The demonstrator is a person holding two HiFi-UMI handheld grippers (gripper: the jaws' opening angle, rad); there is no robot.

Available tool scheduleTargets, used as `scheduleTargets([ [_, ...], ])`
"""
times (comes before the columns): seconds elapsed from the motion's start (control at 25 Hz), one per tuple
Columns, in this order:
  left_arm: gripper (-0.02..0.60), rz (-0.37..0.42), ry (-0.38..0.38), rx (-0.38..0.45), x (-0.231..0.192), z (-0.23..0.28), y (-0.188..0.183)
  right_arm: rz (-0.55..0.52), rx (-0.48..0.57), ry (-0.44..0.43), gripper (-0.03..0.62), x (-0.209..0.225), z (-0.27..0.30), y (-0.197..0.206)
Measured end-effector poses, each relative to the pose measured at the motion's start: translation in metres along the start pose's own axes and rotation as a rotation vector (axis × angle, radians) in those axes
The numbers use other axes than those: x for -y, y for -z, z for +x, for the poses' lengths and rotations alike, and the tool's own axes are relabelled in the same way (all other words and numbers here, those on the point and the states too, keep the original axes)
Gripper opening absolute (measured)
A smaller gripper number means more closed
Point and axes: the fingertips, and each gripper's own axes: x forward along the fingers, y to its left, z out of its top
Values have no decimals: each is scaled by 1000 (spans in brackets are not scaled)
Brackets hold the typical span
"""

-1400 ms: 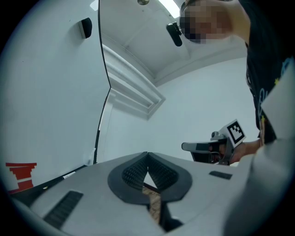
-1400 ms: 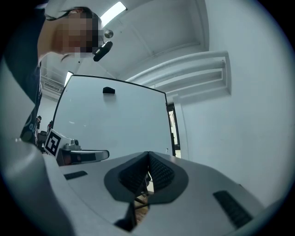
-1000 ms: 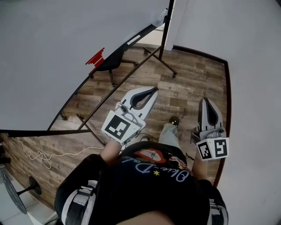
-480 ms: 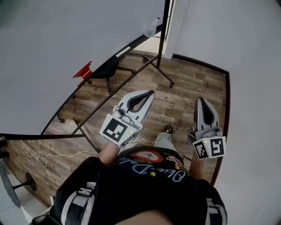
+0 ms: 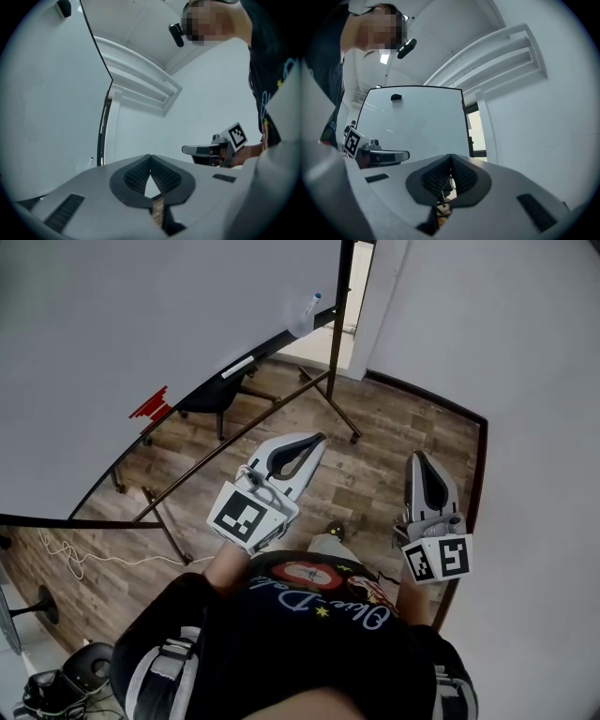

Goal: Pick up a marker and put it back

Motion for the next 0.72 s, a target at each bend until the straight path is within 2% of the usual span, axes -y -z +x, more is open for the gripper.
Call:
scheduleTargets([
  [0.4, 3, 6, -72, -8, 10, 69, 1, 18, -1, -55, 0, 80, 18, 3],
  [0.72, 3, 11, -116, -11, -3, 81, 5, 28, -3, -146, 0, 80, 50, 10],
])
